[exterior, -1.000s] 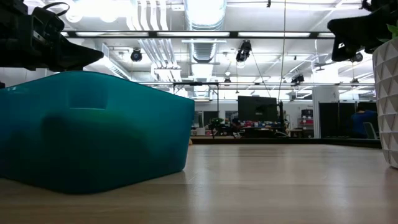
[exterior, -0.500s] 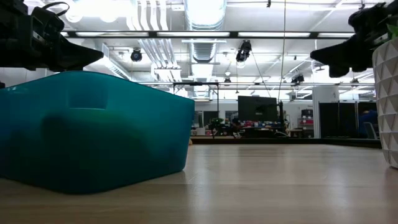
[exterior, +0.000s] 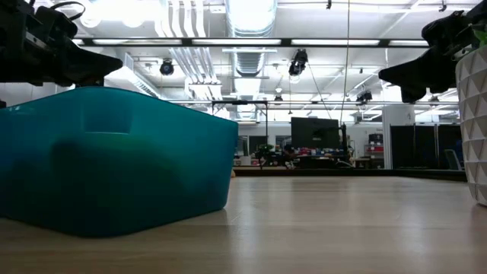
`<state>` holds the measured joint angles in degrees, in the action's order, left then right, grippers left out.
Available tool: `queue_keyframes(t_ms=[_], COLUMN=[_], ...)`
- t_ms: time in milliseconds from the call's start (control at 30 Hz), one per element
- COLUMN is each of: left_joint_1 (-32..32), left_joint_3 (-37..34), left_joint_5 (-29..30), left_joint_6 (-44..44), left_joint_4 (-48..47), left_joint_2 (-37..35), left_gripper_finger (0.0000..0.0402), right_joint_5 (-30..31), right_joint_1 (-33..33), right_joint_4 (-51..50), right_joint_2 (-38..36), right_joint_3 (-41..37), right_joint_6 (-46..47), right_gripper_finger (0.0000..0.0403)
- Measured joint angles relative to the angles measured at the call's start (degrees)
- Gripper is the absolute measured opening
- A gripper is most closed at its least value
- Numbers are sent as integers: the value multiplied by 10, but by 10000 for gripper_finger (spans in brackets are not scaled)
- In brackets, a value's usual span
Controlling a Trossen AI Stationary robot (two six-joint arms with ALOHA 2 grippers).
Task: Pick and placing Produce into tupperware
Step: Return to Home Position
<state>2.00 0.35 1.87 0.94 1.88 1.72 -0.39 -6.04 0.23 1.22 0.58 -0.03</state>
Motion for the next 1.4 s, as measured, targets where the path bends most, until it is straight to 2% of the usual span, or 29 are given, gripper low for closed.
queue_keyframes(t_ms=[167,567,767,1400], left_joint_1=[0,0,0,0], left_joint_3=[0,-1,-1,-1], left_joint_5=[-16,-33,-34,-34], left_joint_6=[16,-11,-13,-13], left_joint_4=[0,-8,-8,-7], left_joint_2=[0,3,5,5], left_gripper_finger=[0,0,0,0], right_joint_5=[0,2,3,4], right_joint_1=[0,0,0,0], right_joint_4=[0,0,0,0], right_joint_2=[1,15,15,15], right_joint_3=[0,0,0,0], right_joint_6=[0,-3,-30,-4], right_gripper_finger=[8,8,9,9])
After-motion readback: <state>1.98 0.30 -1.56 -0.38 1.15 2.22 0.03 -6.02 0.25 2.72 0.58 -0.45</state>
